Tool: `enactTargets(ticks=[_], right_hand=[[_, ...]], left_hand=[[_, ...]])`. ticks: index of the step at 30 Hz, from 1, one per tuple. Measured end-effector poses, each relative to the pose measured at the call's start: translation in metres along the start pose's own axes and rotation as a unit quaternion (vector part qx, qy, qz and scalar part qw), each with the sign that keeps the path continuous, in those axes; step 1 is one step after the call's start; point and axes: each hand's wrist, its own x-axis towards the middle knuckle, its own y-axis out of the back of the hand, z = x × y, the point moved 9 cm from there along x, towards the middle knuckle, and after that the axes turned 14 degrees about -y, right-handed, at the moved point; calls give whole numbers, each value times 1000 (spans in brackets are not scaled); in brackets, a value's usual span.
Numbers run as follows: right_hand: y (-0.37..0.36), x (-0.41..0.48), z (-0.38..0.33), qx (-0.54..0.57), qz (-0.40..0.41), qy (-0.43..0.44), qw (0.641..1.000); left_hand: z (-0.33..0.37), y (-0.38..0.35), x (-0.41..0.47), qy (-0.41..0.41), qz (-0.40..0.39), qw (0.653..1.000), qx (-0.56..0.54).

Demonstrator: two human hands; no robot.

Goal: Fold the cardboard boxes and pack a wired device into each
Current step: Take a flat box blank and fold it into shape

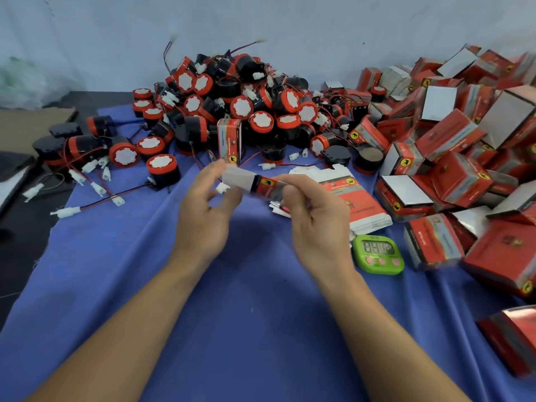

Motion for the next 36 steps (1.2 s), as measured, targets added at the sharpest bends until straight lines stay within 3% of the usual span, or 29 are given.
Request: enactTargets(ticks=[7,12,18,22,25,28,30,31,33,36], right_hand=[[12,-4,7,-73,35,-50,995],[21,-1,16,-81,65,-97,990],[25,2,15,-112,64,-71,989],[22,-3,-4,-215,77,-21,973],[51,13,-2,-336,36,-67,939],[101,18,29,-480,-93,-192,851],[126,9,49,-512,-174,-271,796],[135,8,55,-513,-184,-290,786],[155,17,55,-530,-120,-281,791],[170,28,45,-586,-20,-195,786]], left_hand=[[8,4,2,-4,-18,999,-50],[-2,15,0,39,22,996,-71],[-20,32,-4,152,135,964,-171],[-22,30,-6,169,129,960,-184],[-24,28,-8,174,112,964,-168],[-27,26,-8,182,105,964,-163],[-27,22,-7,182,97,965,-161],[-26,20,-7,181,93,966,-158],[-27,16,-7,182,85,968,-151],[-28,14,-9,184,76,969,-144]])
